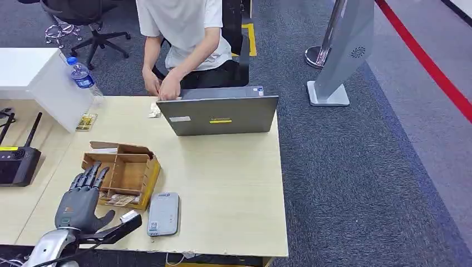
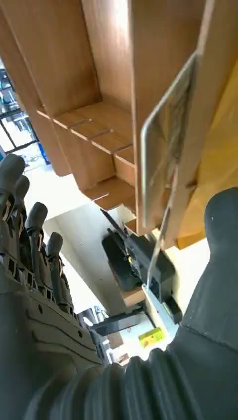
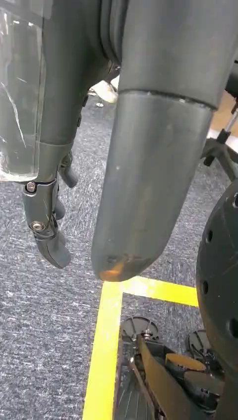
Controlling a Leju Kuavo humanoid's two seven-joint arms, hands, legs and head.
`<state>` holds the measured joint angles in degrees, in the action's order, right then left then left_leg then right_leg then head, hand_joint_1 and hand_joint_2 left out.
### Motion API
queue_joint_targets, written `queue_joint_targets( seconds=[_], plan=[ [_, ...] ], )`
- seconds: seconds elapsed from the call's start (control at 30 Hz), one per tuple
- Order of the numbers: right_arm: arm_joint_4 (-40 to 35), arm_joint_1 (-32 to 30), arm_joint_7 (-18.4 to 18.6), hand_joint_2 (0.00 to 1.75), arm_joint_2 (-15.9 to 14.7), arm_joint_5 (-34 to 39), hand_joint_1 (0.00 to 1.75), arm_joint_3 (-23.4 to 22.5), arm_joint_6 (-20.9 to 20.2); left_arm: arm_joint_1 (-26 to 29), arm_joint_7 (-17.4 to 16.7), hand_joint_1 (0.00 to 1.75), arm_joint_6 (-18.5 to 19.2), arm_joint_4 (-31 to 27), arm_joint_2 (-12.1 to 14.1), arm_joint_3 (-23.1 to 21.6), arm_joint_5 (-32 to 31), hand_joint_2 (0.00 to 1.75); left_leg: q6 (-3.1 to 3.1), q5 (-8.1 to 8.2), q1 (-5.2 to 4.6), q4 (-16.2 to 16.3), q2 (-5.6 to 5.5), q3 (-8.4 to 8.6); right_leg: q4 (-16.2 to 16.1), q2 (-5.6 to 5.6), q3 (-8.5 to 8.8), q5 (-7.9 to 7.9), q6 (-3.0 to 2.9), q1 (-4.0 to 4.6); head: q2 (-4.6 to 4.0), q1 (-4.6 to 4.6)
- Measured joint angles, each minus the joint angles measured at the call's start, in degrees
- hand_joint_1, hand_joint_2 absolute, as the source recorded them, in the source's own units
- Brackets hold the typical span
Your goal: Pass the card to the sensor for recognition and then transmit it.
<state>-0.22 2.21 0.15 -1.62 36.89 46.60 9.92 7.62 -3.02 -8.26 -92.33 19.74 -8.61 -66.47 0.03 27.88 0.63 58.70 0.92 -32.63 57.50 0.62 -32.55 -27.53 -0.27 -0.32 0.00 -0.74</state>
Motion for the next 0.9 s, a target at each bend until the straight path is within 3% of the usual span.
queue_joint_targets(
  seconds=[0.67,0.9],
  plan=[
    [0.0,0.0,-1.01,0.0,0.0,3.26,0.0,1.82,-1.42,0.24,1.12,1.75,0.31,0.85,1.27,-0.04,2.67,1.75,0.0,0.0,0.0,0.0,0.0,-0.01,0.0,0.0,0.0,0.0,0.0,0.0,0.0,-0.02],
    [0.0,-0.04,-1.38,0.0,0.0,4.2,0.0,2.86,-1.55,0.39,1.11,1.75,-2.38,0.9,1.38,0.0,1.53,1.75,0.0,0.0,0.0,0.0,0.0,-0.01,0.0,0.01,0.01,0.0,0.0,0.0,0.0,-0.02]
  ],
)
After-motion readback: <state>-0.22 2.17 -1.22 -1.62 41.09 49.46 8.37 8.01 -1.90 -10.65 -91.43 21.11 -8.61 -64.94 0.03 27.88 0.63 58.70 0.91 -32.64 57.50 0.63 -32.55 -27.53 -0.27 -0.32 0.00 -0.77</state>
